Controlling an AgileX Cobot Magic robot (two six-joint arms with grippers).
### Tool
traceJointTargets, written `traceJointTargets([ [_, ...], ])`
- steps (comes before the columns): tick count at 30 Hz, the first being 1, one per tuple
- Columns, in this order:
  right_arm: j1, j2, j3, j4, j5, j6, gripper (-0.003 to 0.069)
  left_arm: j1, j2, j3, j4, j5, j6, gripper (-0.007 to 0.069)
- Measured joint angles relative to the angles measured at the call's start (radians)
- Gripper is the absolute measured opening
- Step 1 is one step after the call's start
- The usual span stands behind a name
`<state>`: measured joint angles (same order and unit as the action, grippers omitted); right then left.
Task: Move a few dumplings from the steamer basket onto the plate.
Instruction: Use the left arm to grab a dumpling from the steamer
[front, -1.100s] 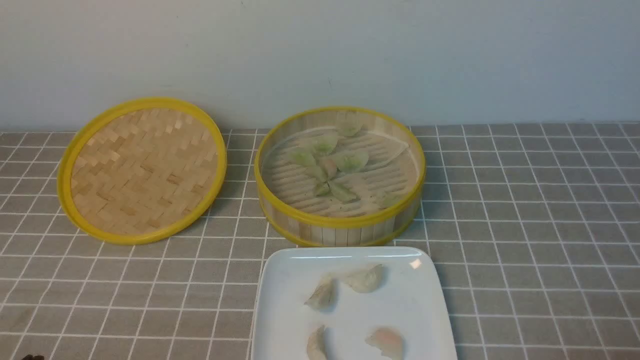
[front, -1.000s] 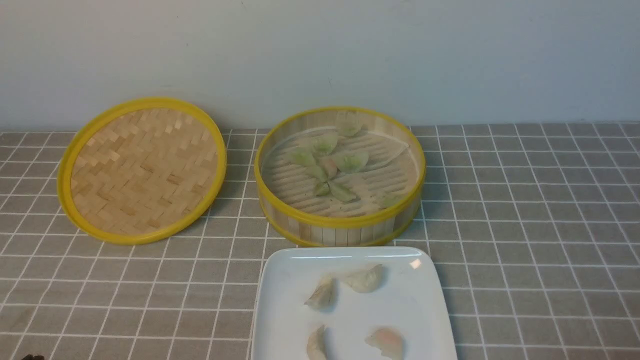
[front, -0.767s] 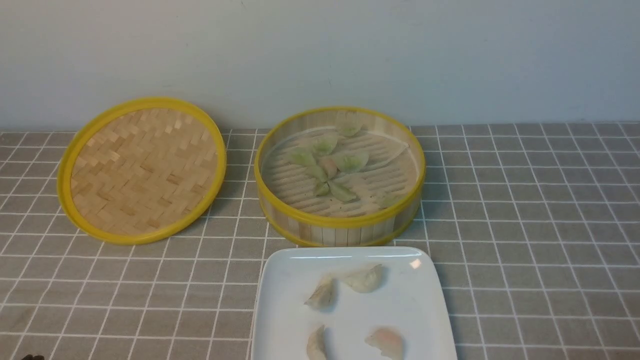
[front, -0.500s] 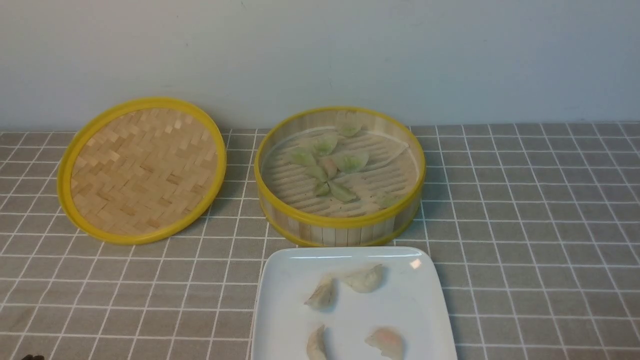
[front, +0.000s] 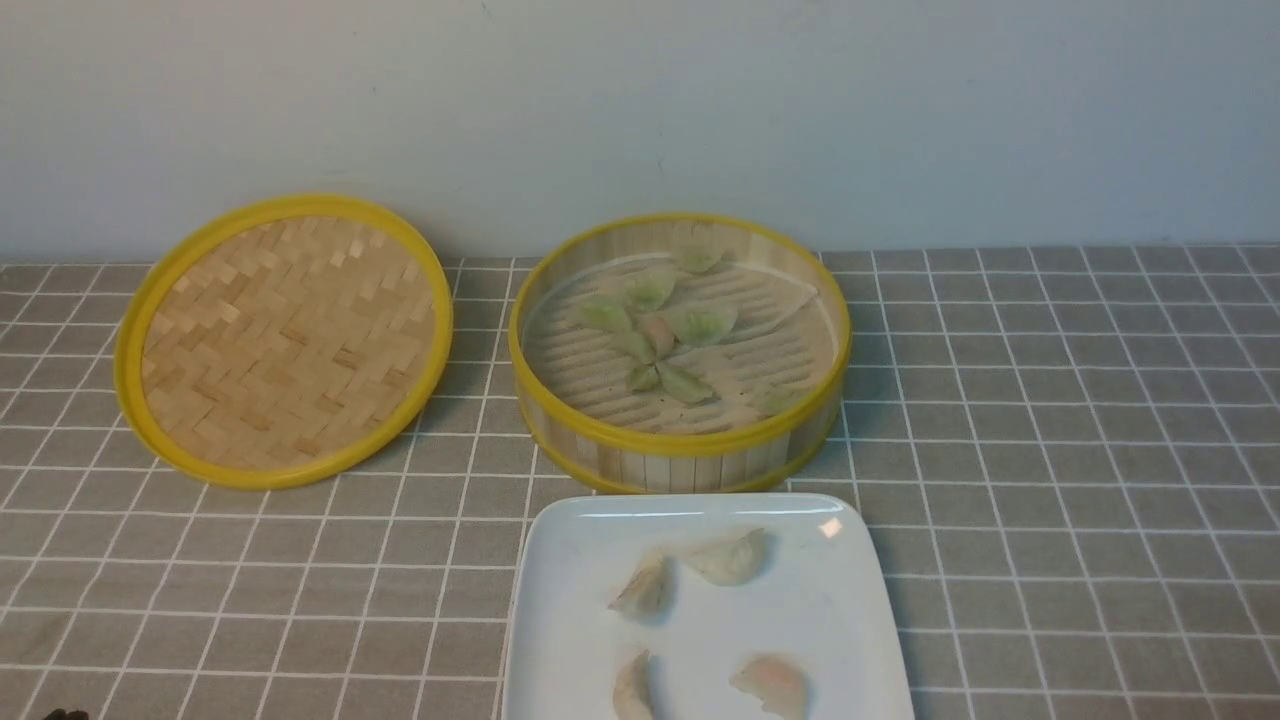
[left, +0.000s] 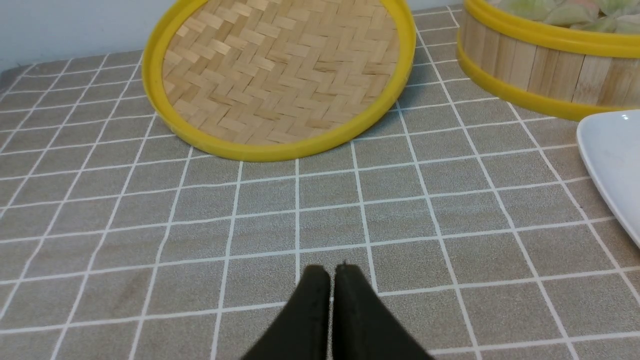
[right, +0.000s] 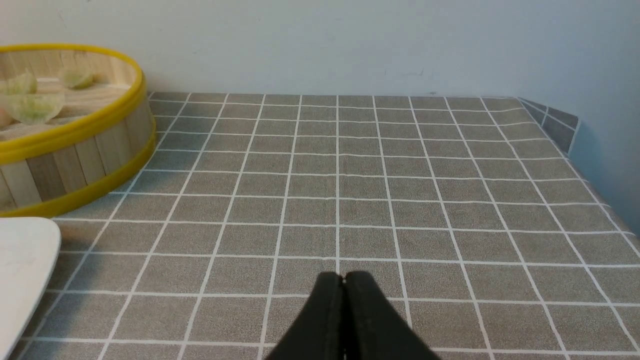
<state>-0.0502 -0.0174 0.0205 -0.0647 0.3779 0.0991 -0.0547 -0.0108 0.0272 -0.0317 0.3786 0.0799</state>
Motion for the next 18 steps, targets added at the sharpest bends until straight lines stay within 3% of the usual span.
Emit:
traceJointTargets([
  [9, 0.0, 0.0, 0.0, 0.0, 0.0, 0.0, -0.0014, 0.0, 0.0, 0.0, -0.013, -0.027, -0.013, -0.0005],
  [14, 0.0, 0.0, 0.0, 0.015, -0.004, 0.011, -0.0014, 0.0, 0.0, 0.0, -0.198, -0.165, -0.118, -0.0005],
  [18, 0.0, 0.0, 0.007, 0.169, -0.094, 0.103, -0.0014, 0.0, 0.0, 0.0, -0.334, -0.301, -0.164, -0.0005],
])
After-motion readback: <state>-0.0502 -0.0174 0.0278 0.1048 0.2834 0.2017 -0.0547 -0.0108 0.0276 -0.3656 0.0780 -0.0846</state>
